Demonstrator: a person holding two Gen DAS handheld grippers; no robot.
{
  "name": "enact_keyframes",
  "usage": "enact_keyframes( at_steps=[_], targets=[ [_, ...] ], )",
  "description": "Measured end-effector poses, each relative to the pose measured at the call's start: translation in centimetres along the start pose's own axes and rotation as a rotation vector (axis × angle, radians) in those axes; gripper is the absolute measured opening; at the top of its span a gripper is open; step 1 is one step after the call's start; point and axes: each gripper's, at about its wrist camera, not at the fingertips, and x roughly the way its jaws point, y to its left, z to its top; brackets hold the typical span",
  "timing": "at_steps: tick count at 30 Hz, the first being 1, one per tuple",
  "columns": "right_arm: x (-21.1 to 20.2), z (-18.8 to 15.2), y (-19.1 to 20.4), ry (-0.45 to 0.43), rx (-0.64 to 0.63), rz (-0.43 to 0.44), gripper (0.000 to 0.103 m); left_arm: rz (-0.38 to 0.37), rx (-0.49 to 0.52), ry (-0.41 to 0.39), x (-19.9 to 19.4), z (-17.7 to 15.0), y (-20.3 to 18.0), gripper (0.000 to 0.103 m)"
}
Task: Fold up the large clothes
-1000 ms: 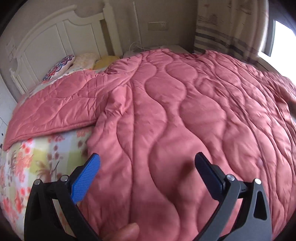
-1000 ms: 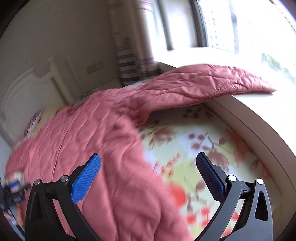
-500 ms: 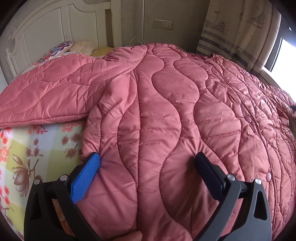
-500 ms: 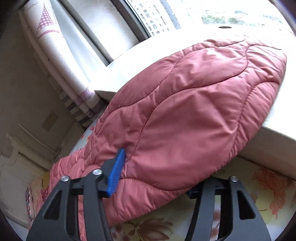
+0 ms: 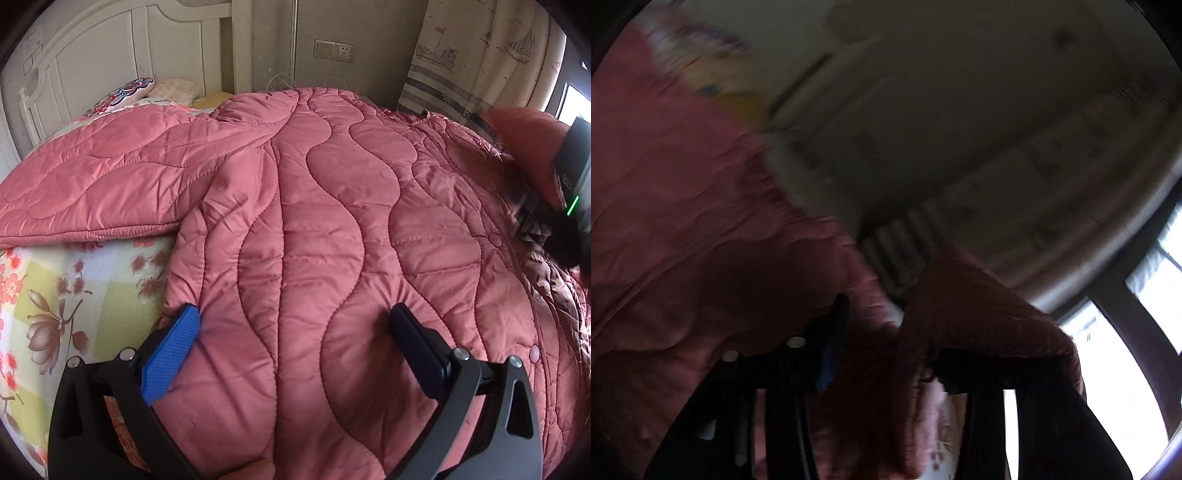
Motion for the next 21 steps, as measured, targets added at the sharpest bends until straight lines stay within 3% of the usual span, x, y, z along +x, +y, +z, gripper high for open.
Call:
enact_keyframes(
  at_steps=[2,6,11,13,15,18,20,21],
  targets=[
    [0.2,-0.8,1.7,0.002,0.009,0.013,0.058,0.005,0.006,0.002,0.1,0.1,-0.1,0.101],
    [1.0,-3.2,-2.3,0.045,0.206,0.091,0.080,0.038,0.031,0.014,0.3,0.0,-0.6,0.101],
    [0.5,-7.1,-6.9,0.056,0.445,0.203,0.081,0.036,0.029,0.037,0.0,0.4,-0.9,0.101],
    [0.1,-9.0,-9.3,0.026,0.572,0.204,0.081,-0.043,-0.004,0.048,-0.4,1.1,-0.8,0.101],
    [0.0,-11.3,-12.2,0.001,0.746,0.234,0.081,-0.194,-0.074,0.035,-1.1,2.5,-0.8,0.101],
    [-1.5,-14.3,-15.3,-0.050,0.987,0.212,0.081,-0.372,-0.167,0.016,-0.9,5.8,-1.7,0.101],
    [-1.6,-16.5,-16.1,-0.040,1.155,0.153,0.081,-0.421,-0.245,-0.030,0.1,8.1,-1.9,0.101],
    [-0.9,-18.0,-16.3,-0.011,1.225,0.124,0.081,-0.396,-0.291,-0.052,0.9,9.1,-1.8,0.101]
  ],
)
